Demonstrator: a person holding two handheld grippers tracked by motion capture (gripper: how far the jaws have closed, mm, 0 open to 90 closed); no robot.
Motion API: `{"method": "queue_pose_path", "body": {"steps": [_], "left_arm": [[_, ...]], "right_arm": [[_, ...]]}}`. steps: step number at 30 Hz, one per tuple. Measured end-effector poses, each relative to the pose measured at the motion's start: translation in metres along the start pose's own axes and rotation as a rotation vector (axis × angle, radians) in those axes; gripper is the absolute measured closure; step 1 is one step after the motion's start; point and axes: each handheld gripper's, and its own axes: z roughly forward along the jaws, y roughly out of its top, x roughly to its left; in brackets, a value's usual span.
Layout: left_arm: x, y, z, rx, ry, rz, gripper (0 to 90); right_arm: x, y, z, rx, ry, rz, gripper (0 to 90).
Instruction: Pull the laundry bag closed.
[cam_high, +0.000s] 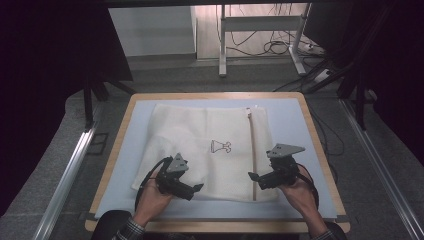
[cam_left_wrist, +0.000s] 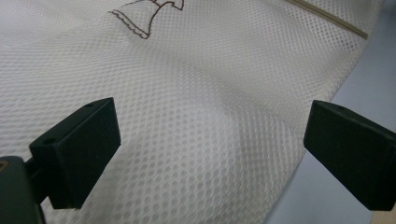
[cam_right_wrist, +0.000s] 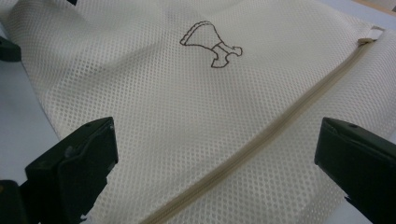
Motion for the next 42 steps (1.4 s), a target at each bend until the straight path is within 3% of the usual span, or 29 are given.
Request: {"method": "queue_pose_path", "body": {"steps": [13, 25, 34, 42], "left_arm": [[0.006, -0.014, -0.017, -0.012, 0.044, -0.023, 3.6], [0.003, -0.025, -0.030, -0.019, 0.071, -0.023, 3.4], [0.005, -0.037, -0.041, -0.040, 0.099, -0.046, 3.3], [0.007, -0.044, -0.042, -0.021, 0.121, -0.053, 3.2]], "right_arm": [[0.005, -0.019, -0.019, -0.009, -0.033, -0.014, 0.0], [0.003, -0.041, -0.048, -0.033, -0.082, 0.037, 0.0], [0.005, -0.059, -0.060, -0.025, -0.107, 0.065, 0.0], [0.004, -0.072, -0.065, 0.004, -0.109, 0.101, 0.0]]}}
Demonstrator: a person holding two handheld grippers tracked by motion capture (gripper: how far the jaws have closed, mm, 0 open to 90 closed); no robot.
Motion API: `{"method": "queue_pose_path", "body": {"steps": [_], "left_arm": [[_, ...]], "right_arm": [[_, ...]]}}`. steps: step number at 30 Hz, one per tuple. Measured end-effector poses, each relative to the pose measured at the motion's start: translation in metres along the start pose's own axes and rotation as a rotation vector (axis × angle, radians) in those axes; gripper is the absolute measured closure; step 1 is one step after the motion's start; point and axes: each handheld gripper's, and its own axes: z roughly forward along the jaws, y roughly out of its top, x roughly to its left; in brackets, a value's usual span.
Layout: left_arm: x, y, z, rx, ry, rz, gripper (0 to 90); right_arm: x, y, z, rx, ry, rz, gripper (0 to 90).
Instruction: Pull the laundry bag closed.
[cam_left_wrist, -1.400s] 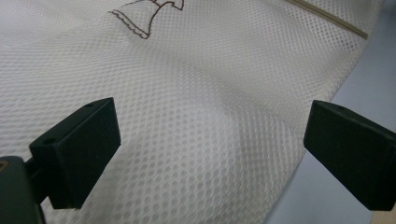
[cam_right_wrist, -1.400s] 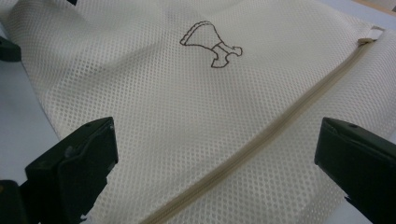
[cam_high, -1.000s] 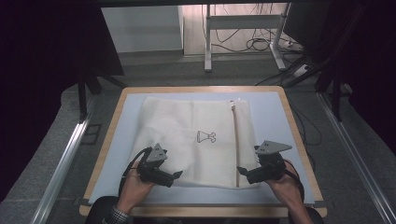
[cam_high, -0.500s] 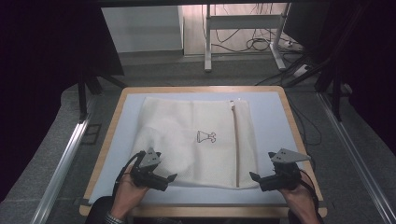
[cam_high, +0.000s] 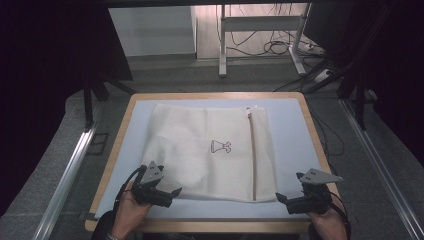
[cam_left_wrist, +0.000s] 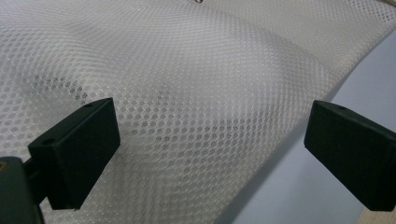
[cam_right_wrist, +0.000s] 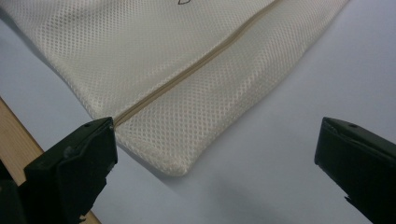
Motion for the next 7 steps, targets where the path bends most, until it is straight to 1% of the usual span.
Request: {"method": "queue_pose_path", "body": {"steps": [2, 7], "left_arm": [[0.0002, -0.0001, 0.0003, 0.003, 0.003, 0.007, 3.1], [-0.0004, 0.0004, 0.0014, 0.008, 0.005, 0.007, 3.0]], "right_arm": [[0.0000, -0.0009, -0.0004, 0.005, -0.002, 0.000, 0.0], [-0.0015, -0.0021, 0.0003, 0.007, -0.005, 0.004, 0.0]]}}
